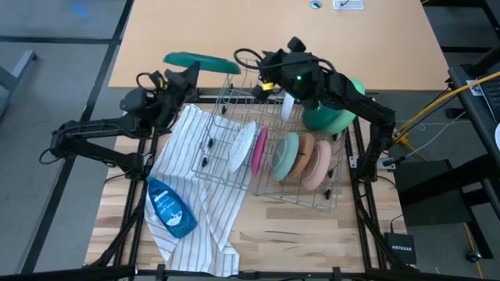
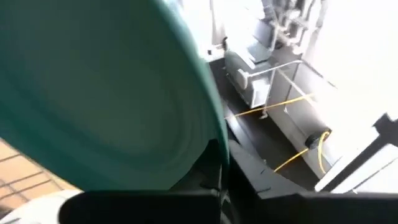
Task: Sort dishes
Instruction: Put the dark green plate in the dish rack
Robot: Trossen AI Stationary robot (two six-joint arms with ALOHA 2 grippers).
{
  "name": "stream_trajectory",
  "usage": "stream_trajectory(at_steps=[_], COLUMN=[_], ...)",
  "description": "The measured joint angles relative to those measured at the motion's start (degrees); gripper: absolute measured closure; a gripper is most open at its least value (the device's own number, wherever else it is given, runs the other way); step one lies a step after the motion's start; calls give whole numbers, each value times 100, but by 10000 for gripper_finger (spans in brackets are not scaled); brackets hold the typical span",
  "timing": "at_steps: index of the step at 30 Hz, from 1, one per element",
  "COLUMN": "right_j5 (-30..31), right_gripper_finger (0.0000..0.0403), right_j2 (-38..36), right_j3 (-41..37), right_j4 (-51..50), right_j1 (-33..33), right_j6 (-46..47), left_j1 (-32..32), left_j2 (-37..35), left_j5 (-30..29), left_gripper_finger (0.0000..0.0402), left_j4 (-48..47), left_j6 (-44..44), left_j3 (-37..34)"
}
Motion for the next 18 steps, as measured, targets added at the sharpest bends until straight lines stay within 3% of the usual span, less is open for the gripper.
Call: stream_trajectory(at_steps=[3,11,14,18], right_j5=[246,204,-244,-1314], right_gripper_finger=[259,257,260,260], right_j2=[22,-88,-232,-475], right_j3=[-11,-11,-13,-13], right_j4=[50,-369,-483,-538], right_j1=[-4,-12,-97,-445], right_j6=[306,2421,2732,3360], left_j1=[-10,-6,-6,-3], left_j2=[-11,-12,0,-16], left_j5=[14,345,814,1807], left_gripper_finger=[401,401,401,401], left_j4=[20,32,6,107], left_j6=[254,1570,2104,2584], left_j3=[5,10,10,10])
